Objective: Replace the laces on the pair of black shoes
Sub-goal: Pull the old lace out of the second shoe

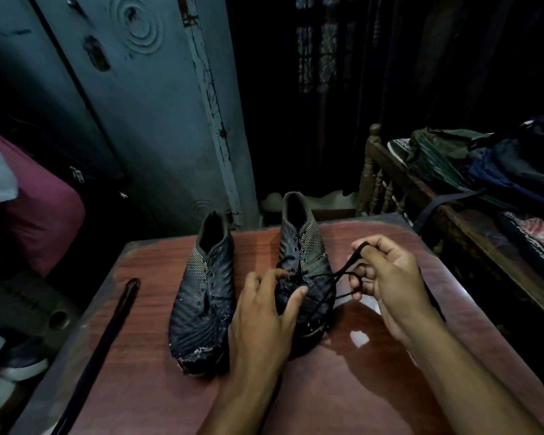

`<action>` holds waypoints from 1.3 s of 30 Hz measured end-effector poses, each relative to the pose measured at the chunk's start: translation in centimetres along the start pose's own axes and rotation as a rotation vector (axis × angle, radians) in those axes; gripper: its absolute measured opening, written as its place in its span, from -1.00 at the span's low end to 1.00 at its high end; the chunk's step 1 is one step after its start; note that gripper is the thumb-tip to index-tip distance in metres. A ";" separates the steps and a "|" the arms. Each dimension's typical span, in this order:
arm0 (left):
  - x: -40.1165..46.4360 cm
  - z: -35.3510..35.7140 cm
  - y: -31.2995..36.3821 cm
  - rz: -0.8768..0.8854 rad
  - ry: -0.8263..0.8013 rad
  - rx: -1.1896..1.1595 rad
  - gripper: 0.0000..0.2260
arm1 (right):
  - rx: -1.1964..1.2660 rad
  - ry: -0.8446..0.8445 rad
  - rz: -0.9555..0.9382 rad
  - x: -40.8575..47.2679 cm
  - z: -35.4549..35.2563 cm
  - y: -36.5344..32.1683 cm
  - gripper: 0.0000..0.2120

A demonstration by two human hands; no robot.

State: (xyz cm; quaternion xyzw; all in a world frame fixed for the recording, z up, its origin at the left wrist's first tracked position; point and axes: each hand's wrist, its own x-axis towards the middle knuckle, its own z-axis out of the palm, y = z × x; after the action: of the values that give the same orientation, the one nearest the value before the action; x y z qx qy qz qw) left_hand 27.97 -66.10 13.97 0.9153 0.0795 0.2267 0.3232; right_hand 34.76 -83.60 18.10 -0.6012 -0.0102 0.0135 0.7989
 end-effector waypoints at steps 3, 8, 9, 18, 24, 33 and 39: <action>-0.1 -0.6 0.3 0.031 -0.019 0.084 -0.74 | 0.014 0.033 0.030 0.1 -0.1 0.0 -0.85; -1.2 -1.4 0.5 0.161 -0.113 0.217 -0.56 | 0.079 -0.003 0.073 0.2 -0.1 0.5 -0.80; -1.9 -1.6 0.4 0.195 -0.128 0.216 -0.52 | 0.079 -0.014 0.073 0.1 0.0 0.6 -0.78; -3.9 -2.2 0.6 0.331 -0.030 0.157 -0.78 | -0.100 -0.106 0.003 -0.3 0.3 1.2 -0.68; -1.2 -2.4 5.5 0.014 -0.083 -0.374 -0.85 | -0.102 -0.163 -0.050 0.0 -0.4 1.5 -0.62; 3.1 -1.7 4.8 -0.030 -0.168 -0.199 -0.75 | -0.541 0.060 -0.227 1.3 -1.3 2.2 -0.85; 1.9 -0.6 2.7 0.096 -0.119 0.150 -0.74 | -0.851 0.025 -0.289 1.1 -0.8 2.6 -0.92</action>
State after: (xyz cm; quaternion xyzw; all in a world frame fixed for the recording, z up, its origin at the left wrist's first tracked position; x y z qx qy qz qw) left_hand 29.37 -67.32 16.78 0.9515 0.0331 0.1807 0.2469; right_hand 35.82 -83.57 15.35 -0.8688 -0.0890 -0.1110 0.4743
